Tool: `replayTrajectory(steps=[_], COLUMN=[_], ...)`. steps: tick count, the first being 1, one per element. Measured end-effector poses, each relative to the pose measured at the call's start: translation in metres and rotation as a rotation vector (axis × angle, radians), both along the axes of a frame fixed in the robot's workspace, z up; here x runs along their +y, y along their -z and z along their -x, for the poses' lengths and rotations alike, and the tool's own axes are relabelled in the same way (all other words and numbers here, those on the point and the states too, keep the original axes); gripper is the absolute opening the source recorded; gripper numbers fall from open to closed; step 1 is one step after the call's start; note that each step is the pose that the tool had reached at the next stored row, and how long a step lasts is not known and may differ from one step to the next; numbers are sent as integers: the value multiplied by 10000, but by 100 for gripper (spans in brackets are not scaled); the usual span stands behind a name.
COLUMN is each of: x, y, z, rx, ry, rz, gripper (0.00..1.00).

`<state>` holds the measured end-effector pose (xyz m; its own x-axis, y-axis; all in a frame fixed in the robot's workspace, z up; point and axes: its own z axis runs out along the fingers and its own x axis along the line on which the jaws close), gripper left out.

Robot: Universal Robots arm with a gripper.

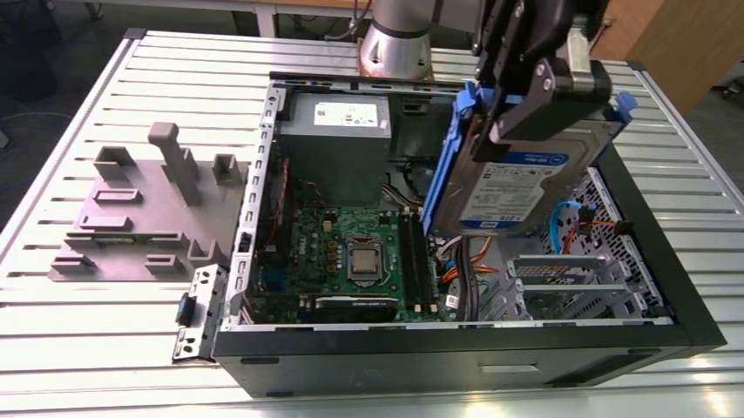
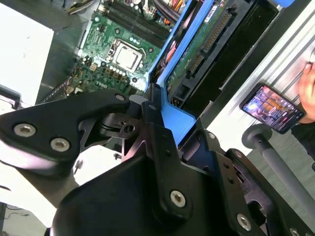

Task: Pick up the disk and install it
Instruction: 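Insert the disk into the insertion slot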

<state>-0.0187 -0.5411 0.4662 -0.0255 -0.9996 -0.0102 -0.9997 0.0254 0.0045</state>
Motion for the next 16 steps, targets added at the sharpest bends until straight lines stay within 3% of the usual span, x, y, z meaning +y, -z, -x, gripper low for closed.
replayTrajectory(steps=[3, 7, 11, 16], x=[-2, -22, -90, -139], y=[6, 20, 33, 44], z=[-88, -106, -115, -240], rx=[-4, -55, -82, -82], ry=[-2, -5, -7, -7], rz=[2, 1, 1, 0], gripper=[36, 36, 36, 36])
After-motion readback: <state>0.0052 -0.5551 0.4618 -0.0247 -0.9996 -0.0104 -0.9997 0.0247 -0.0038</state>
